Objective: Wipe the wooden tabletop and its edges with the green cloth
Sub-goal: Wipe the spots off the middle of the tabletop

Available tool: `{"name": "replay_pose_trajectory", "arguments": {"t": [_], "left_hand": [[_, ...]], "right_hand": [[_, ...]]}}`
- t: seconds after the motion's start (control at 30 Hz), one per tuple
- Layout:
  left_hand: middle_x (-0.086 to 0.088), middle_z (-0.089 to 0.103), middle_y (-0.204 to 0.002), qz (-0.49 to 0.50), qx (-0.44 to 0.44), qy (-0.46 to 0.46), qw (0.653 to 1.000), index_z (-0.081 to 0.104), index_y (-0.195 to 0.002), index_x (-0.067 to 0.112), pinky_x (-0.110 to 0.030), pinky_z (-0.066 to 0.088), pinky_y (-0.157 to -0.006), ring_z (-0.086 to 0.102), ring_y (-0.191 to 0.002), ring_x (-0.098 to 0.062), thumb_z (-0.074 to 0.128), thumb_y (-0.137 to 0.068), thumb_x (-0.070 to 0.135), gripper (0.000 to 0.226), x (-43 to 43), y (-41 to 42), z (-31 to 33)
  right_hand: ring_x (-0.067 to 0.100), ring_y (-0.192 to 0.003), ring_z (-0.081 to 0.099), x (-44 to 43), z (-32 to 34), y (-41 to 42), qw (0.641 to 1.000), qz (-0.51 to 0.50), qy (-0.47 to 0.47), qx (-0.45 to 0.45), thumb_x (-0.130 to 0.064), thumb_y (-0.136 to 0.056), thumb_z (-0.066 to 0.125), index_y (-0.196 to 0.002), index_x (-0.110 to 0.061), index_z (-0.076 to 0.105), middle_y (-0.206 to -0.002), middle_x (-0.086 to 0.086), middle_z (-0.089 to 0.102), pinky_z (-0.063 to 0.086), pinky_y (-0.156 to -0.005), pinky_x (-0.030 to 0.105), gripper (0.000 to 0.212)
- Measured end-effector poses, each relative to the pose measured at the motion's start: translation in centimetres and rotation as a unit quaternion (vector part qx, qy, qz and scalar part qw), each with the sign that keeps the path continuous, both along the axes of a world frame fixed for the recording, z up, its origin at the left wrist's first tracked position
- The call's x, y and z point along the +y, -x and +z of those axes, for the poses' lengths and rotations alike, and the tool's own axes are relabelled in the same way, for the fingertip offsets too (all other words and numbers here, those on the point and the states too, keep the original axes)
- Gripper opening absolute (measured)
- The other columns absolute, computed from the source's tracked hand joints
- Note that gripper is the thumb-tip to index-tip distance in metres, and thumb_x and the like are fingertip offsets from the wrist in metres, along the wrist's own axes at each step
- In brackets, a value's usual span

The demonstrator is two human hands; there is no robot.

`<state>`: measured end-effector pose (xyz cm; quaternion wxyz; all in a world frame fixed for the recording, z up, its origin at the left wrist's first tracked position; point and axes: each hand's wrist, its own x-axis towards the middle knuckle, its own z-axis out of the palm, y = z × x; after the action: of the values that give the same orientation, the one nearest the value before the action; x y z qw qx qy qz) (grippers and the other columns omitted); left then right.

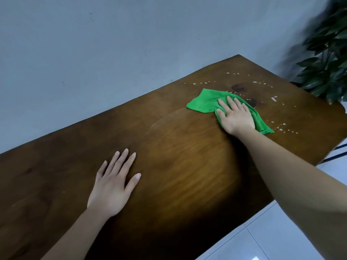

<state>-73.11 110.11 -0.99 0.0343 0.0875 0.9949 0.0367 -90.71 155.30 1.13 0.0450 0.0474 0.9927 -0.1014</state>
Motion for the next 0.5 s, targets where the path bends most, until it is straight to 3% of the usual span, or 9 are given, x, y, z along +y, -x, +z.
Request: {"name": "replay_pose_trajectory", "arguments": {"t": [0.2,0.37,0.5], "left_hand": [[0.017,-0.013,-0.185,-0.006,0.003,-0.005,1.0,-0.005,-0.175,0.049,-0.047,0.0,-0.139,-0.02,-0.169,-0.008,-0.003,-0.106,0.081,0.076,-0.2,0.1,-0.1],[0.013,-0.006,-0.186,-0.021,0.01,-0.004,1.0,0.001,-0.177,0.045,-0.048,0.002,-0.138,-0.011,-0.171,-0.014,-0.003,-0.106,0.081,0.08,-0.1,0.5,-0.1],[0.011,-0.003,-0.187,-0.035,0.015,0.004,0.999,0.003,-0.177,0.043,-0.048,0.004,-0.138,-0.006,-0.172,-0.016,-0.001,-0.106,0.081,0.081,0.2,1.0,-0.1]], "right_hand": [[0.028,-0.172,-0.008,-4.9,0.3,-4.4,1.0,-0.012,-0.015,-0.015,-0.073,-0.109,-0.002,-0.177,-0.037,-0.002,-0.186,0.001,-0.006,-0.002,-0.139,0.05,0.078],[0.028,-0.171,-0.013,-13.6,-0.2,-11.1,0.997,0.08,-0.01,-0.007,-0.075,-0.105,-0.012,-0.176,-0.037,-0.006,-0.184,-0.002,-0.011,-0.001,-0.139,0.052,0.08],[0.027,-0.172,-0.014,-20.9,-0.9,-13.0,0.987,0.163,0.001,0.007,-0.07,-0.11,-0.006,-0.177,-0.036,0.0,-0.186,-0.003,-0.008,-0.002,-0.138,0.053,0.075]]}}
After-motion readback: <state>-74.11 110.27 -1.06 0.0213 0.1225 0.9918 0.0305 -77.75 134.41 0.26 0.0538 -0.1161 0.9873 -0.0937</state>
